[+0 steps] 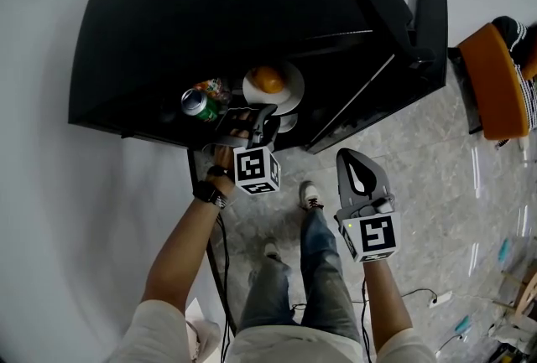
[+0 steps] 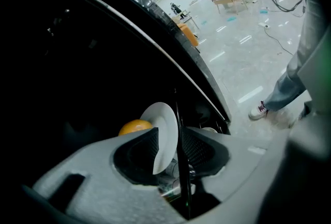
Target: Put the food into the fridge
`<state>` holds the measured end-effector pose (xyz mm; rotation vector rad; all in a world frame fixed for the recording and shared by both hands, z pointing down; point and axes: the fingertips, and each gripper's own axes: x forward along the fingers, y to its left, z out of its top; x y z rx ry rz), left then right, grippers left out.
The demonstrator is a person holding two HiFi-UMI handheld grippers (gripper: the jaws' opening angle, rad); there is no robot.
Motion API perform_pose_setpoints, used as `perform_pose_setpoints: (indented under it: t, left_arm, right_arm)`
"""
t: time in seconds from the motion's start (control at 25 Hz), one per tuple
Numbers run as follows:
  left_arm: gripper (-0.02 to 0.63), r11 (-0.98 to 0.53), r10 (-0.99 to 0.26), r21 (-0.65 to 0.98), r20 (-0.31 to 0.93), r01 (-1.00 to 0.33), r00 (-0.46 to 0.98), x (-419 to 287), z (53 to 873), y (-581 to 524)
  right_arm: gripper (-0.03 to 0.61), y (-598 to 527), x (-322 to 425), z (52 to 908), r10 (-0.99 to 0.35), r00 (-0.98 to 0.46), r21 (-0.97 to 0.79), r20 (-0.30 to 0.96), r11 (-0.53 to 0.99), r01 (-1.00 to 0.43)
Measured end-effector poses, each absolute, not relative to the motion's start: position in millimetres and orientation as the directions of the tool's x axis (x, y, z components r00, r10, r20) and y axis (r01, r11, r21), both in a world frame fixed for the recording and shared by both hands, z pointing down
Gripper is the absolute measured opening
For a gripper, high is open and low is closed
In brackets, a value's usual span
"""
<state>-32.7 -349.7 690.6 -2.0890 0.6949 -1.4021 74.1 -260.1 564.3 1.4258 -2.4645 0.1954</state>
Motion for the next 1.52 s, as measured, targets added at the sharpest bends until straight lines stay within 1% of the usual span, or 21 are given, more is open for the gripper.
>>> perform_pose_setpoints:
  t: [0.12, 0.2, 0.44, 0.6, 0.68, 0.96, 1.24, 1.52]
  left_arm:
    - [0.135, -0.721, -0.677, -0.680, 0.651, -0.133, 0.343, -33.1, 677.9, -339.5]
    - [0.118, -0.719, -0.684, -0.674, 0.643, -0.170, 0.344, -38.2, 667.6, -334.8]
    - [0.066, -0.688, -0.726, -0.621, 0.603, -0.376, 0.332, -58.4, 621.1, -325.6]
    - [0.033, -0.661, -0.745, -0.567, 0.576, -0.491, 0.338, -69.0, 585.5, -310.1]
    - [0.007, -0.649, -0.750, -0.524, 0.565, -0.552, 0.345, -74.5, 569.0, -299.8]
    - [0.006, -0.607, -0.766, -0.404, 0.526, -0.684, 0.369, -84.2, 512.8, -263.1]
    - [0.006, -0.552, -0.796, -0.271, 0.452, -0.788, 0.402, -91.5, 445.0, -226.5]
    - [0.006, -0.475, -0.850, -0.242, 0.376, -0.846, 0.370, -121.6, 384.6, -203.4]
  right_arm:
    - [0.006, -262.7, 73.5, 554.4, -0.835, -0.468, 0.027, 0.290, 0.496, -0.868]
    - [0.006, -261.8, 71.3, 546.4, -0.834, -0.472, 0.028, 0.286, 0.500, -0.866]
    - [0.006, -258.6, 68.5, 515.4, -0.841, -0.477, 0.048, 0.255, 0.503, -0.863]
    - [0.006, -253.4, 67.7, 490.1, -0.842, -0.484, 0.065, 0.239, 0.511, -0.857]
    - [0.006, -248.4, 65.1, 477.5, -0.835, -0.497, 0.071, 0.237, 0.525, -0.848]
    - [0.006, -223.9, 58.3, 437.7, -0.810, -0.526, 0.073, 0.258, 0.559, -0.826]
    - [0.006, -207.1, 54.9, 370.7, -0.817, -0.542, 0.065, 0.198, 0.562, -0.824]
    - [0.006, -192.6, 46.6, 319.6, -0.822, -0.542, 0.097, 0.174, 0.562, -0.821]
